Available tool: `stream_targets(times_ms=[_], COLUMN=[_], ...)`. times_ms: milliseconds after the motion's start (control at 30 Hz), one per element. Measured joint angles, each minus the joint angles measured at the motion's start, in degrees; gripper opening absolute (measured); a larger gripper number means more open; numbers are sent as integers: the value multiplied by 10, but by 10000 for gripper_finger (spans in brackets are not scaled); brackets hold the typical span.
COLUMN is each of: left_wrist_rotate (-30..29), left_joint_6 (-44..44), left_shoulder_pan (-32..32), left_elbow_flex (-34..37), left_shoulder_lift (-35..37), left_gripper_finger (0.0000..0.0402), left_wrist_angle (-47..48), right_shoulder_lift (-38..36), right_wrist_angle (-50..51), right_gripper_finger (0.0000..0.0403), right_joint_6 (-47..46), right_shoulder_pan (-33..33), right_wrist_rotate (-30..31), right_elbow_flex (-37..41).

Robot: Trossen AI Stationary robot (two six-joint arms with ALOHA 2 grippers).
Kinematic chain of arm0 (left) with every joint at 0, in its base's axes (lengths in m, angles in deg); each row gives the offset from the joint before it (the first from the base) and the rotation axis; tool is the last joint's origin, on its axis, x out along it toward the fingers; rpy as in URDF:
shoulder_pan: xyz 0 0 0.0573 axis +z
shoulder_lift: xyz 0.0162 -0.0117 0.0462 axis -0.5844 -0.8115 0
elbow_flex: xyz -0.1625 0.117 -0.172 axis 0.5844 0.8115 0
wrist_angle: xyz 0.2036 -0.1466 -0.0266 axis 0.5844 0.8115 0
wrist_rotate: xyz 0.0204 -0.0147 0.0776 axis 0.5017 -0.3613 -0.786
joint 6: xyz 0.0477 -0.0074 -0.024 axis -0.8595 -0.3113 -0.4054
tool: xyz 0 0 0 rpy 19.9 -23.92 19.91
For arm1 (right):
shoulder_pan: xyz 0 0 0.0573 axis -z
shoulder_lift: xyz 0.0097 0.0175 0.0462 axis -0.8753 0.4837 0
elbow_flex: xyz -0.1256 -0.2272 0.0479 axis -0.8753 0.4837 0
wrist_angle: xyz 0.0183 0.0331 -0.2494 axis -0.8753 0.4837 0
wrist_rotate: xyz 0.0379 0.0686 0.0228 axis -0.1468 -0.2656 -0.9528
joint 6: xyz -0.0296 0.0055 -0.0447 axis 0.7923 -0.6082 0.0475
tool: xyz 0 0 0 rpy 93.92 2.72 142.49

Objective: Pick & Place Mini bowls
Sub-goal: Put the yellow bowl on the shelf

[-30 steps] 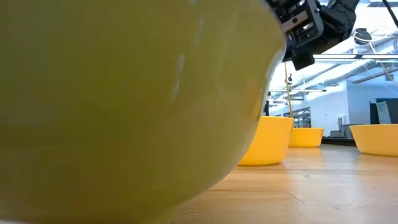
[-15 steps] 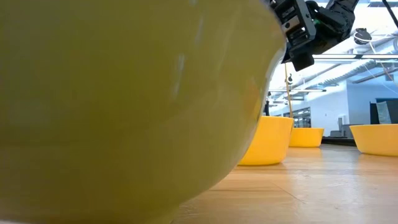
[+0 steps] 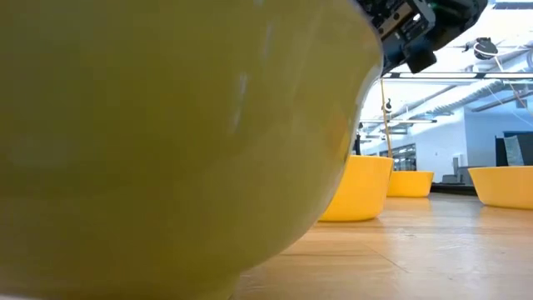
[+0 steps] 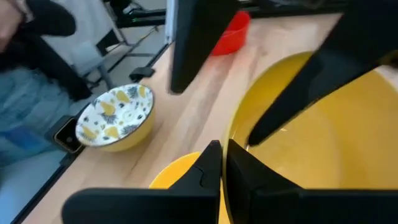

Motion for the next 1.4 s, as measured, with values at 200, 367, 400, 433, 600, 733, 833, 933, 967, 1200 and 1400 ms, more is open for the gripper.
stream_targets(times_ms=[200,367,400,433,600,733,833,933,967,1200,1400], left_wrist_rotate=[-34,-45,-51,-58,-160,-280,-335,-358,-364,-368,-367], left_joint_6=[-17,-21,-22,-24,-46,-55,-51,-37,-27,29,46], left_shoulder_pan=[1,1,1,1,1,2,2,2,1,2,2], left_elbow_flex=[0,0,0,0,0,0,0,-1,0,0,2], left_shoulder_lift=[0,0,0,0,0,13,27,41,50,91,137], left_gripper_finger=[269,269,269,269,269,269,269,269,269,269,269], left_wrist_angle=[-65,-103,-108,-111,-139,-154,-141,-128,-103,-6,51], right_shoulder_lift=[-50,-83,-86,-91,-125,-145,-158,-177,-183,-215,-210], right_wrist_angle=[49,79,85,93,202,292,324,332,328,272,249], right_gripper_finger=[0,0,0,0,0,0,0,0,0,0,0], right_joint_6=[-5,-5,-5,-5,6,-9,-9,6,10,17,21], right_shoulder_pan=[-1,-1,-1,-1,-1,-1,-1,1,3,42,85], right_wrist_rotate=[22,23,25,25,73,165,253,345,372,477,410], right_elbow_flex=[0,0,0,0,0,0,0,0,0,0,0])
